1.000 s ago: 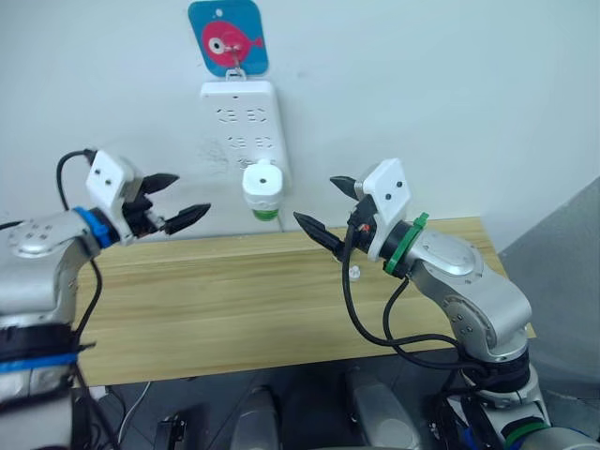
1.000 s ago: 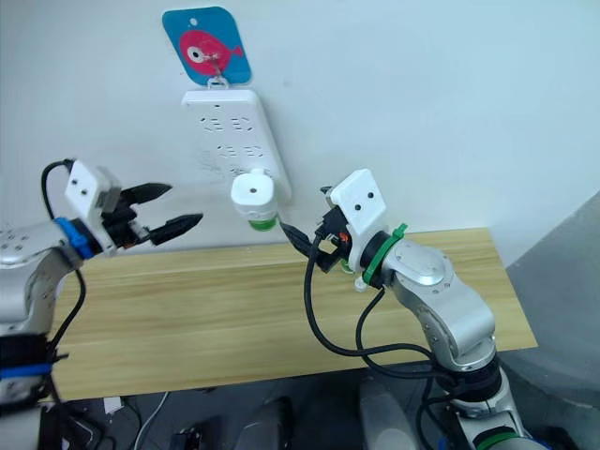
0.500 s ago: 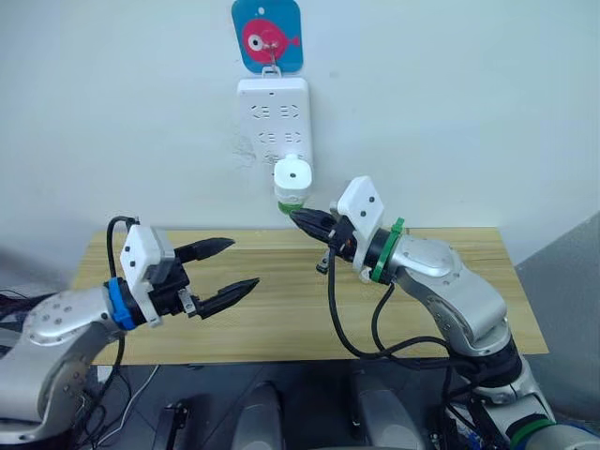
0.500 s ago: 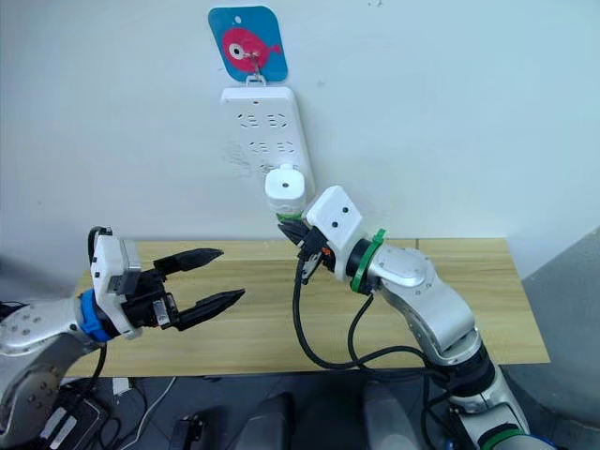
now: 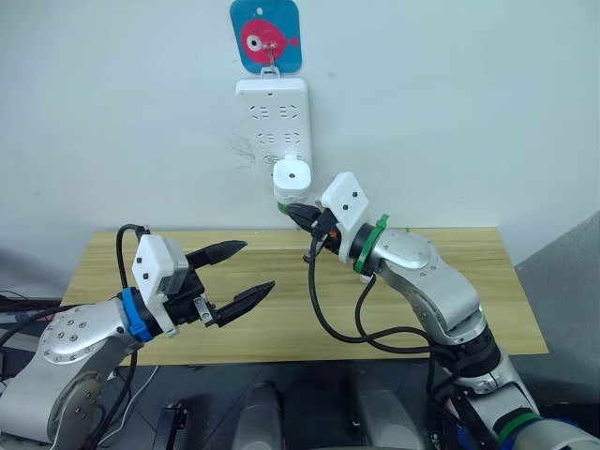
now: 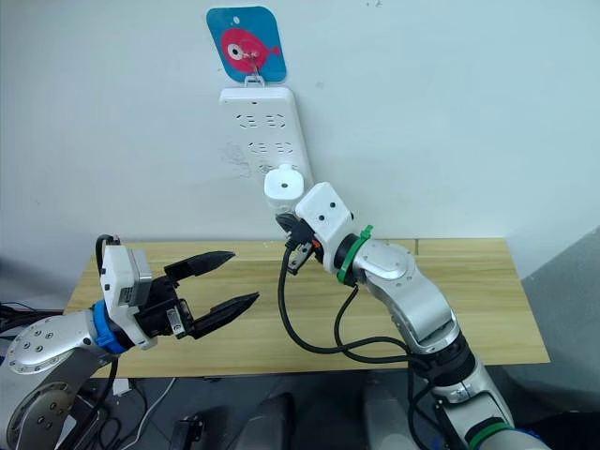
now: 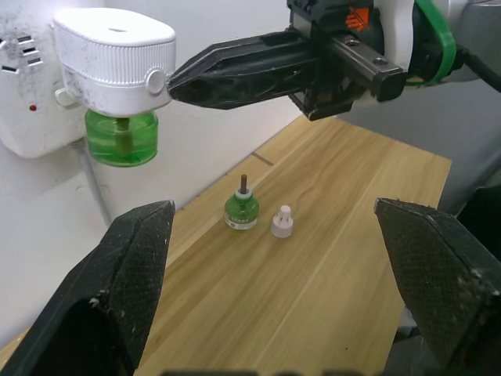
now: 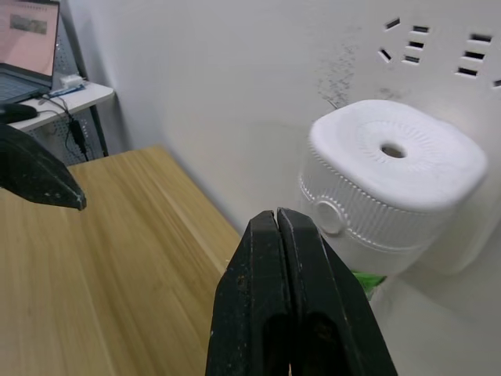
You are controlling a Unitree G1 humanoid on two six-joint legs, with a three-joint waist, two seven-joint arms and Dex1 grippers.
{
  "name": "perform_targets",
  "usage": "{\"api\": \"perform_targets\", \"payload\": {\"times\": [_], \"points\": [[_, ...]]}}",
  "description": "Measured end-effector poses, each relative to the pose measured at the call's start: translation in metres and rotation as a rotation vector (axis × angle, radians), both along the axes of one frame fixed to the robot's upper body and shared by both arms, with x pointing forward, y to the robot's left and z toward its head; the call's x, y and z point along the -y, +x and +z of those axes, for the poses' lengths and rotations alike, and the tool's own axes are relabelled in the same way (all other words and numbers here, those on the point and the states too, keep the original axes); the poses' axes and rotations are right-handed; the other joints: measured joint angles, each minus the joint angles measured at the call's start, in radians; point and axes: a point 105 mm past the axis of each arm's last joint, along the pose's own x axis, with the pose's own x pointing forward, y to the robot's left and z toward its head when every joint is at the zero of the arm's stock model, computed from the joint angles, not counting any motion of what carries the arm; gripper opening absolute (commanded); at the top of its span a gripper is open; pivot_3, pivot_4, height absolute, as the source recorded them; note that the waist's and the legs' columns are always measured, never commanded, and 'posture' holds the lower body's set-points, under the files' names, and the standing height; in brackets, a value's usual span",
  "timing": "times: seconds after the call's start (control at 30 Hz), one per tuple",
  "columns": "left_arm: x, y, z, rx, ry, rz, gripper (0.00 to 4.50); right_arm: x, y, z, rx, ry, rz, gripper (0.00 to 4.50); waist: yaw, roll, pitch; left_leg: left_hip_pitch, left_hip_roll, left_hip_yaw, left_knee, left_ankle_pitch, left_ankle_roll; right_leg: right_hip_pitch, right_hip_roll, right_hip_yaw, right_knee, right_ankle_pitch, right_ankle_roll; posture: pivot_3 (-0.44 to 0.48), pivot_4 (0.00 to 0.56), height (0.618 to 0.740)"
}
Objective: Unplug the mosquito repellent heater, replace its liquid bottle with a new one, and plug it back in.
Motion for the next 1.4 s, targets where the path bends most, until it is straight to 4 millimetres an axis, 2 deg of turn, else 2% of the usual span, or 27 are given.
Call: {"api": "perform_targets", "payload": {"times": [0.33,1.13,1.23,1.4], "points": [[0.005,0.001,0.000,0.002,0.000,-0.022,4.37,0.004,0.012,0.000,-0.001,-0.009,-0.052,0.03,0.000,0.000,0.000,0.000,0.000,0.000,0.000,0.000,0.000,0.000,0.000,0.000,0.000,0.000,0.000,-0.007,0.202,0.740],[0.010,0.002,0.001,0.013,-0.002,-0.034,4.37,0.006,0.018,0.000,-0.023,0.003,-0.085,0.03,0.002,0.000,0.000,0.001,0.000,0.000,0.001,0.001,-0.002,0.000,0.000,0.000,0.003,0.001,-0.001,-0.016,0.194,0.740],[0.009,0.003,0.000,0.010,-0.004,-0.033,4.37,0.010,0.015,0.002,-0.045,0.008,-0.061,0.03,0.003,0.000,0.000,0.001,0.000,0.000,0.001,0.001,-0.002,0.000,0.000,0.000,0.003,0.001,-0.001,-0.024,0.194,0.740],[0.002,0.008,-0.005,-0.025,-0.012,-0.015,4.37,0.021,-0.005,0.006,-0.002,-0.059,0.045,0.03,0.003,0.000,0.000,0.000,0.000,0.000,0.000,0.001,-0.002,0.000,0.000,-0.001,0.001,0.000,-0.001,-0.034,0.187,0.740]]}}
